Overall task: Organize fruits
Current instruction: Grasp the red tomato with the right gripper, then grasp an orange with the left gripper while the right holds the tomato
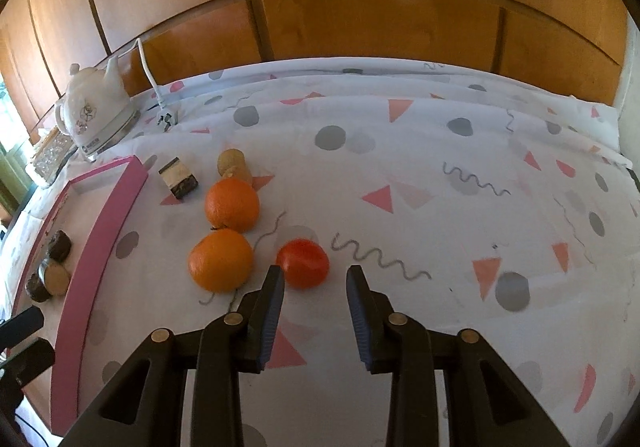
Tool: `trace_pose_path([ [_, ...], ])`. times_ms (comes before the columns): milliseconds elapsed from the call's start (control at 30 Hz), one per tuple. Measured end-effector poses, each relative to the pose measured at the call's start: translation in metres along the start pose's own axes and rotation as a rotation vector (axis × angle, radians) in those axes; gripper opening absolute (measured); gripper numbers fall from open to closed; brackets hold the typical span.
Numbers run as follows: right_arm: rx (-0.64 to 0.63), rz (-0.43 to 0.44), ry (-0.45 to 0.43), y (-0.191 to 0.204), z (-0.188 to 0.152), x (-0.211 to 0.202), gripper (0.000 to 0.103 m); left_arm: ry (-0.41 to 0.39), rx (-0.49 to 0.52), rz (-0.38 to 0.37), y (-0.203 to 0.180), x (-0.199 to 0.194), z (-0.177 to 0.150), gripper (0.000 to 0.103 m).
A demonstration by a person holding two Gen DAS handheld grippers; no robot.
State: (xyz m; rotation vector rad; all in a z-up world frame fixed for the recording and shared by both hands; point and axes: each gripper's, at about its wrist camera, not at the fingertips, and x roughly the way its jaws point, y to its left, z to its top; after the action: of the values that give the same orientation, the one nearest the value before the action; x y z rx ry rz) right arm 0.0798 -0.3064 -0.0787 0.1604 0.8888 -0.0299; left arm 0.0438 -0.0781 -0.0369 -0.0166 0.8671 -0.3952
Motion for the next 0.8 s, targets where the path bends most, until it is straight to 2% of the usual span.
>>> trace_pose_path([
  [467,-0.039,0.031,0.019,0.008,0.009,0.02,0.031,0.004,-0.021,-0.036,-0.015,0.019,0.027,0.052],
  [700,-0.013,-0.12,-0.032,-0.009,0.0,0.007,0.031,0.029,-0.012,-0.08,-0.033,0.044,0.042,0.052],
  [800,0.019,-0.155,-0.031,-0.023,-0.006,0.005,0.031,0.043,0.012,-0.089,-0.045,0.06,0.048,0.052],
])
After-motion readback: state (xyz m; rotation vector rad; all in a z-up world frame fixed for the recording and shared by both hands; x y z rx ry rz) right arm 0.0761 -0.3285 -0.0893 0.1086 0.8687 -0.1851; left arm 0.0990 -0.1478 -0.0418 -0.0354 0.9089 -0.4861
